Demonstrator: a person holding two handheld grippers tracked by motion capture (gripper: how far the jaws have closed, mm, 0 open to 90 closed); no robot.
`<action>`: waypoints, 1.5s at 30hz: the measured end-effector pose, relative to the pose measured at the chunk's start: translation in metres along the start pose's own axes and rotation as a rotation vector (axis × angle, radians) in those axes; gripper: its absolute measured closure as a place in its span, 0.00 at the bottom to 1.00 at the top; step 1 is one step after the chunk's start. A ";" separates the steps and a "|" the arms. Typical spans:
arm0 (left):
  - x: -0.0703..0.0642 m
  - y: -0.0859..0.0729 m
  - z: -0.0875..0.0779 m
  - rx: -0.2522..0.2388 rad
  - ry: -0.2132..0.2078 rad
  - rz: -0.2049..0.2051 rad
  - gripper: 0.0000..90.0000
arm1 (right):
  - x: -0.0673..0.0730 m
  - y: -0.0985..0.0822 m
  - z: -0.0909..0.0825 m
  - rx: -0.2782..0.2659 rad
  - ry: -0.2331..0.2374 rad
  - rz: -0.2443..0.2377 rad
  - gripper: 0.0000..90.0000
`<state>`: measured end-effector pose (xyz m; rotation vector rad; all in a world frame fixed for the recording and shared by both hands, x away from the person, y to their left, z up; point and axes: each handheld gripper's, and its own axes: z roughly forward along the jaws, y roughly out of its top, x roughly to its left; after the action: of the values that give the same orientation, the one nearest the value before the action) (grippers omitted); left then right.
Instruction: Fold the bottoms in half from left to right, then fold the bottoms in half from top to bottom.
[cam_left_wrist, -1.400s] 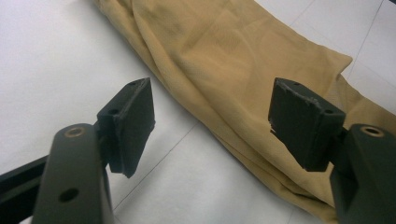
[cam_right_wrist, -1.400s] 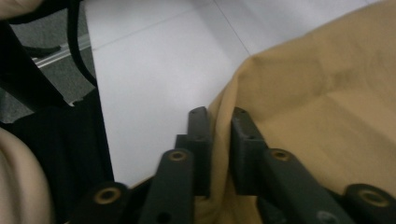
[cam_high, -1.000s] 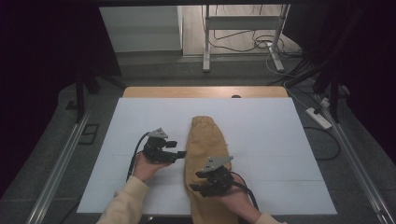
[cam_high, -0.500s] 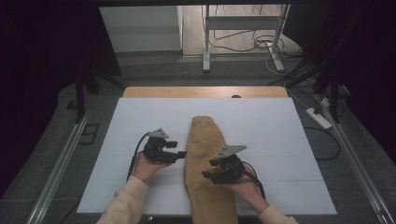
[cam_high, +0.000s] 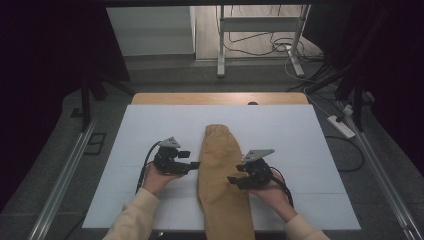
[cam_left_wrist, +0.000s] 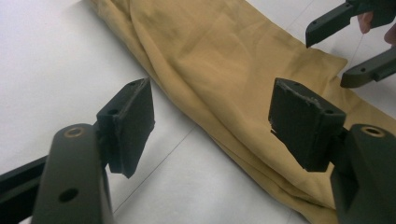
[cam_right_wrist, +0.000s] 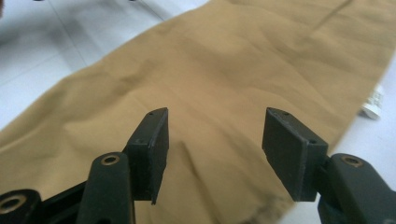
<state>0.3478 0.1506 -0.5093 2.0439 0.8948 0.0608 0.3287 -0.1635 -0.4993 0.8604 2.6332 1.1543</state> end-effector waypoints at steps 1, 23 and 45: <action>-0.001 0.000 0.000 -0.001 -0.002 0.002 0.34 | -0.001 -0.001 -0.001 0.002 -0.007 0.000 0.46; -0.002 0.002 -0.002 -0.010 -0.006 0.007 0.34 | -0.022 -0.006 -0.014 0.001 -0.041 0.029 0.45; 0.005 0.011 0.015 0.009 -0.013 0.004 0.34 | -0.043 0.006 -0.014 -0.030 -0.059 0.069 0.45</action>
<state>0.3628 0.1394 -0.5114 2.0517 0.8841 0.0454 0.3626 -0.1930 -0.4897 0.9719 2.5515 1.1628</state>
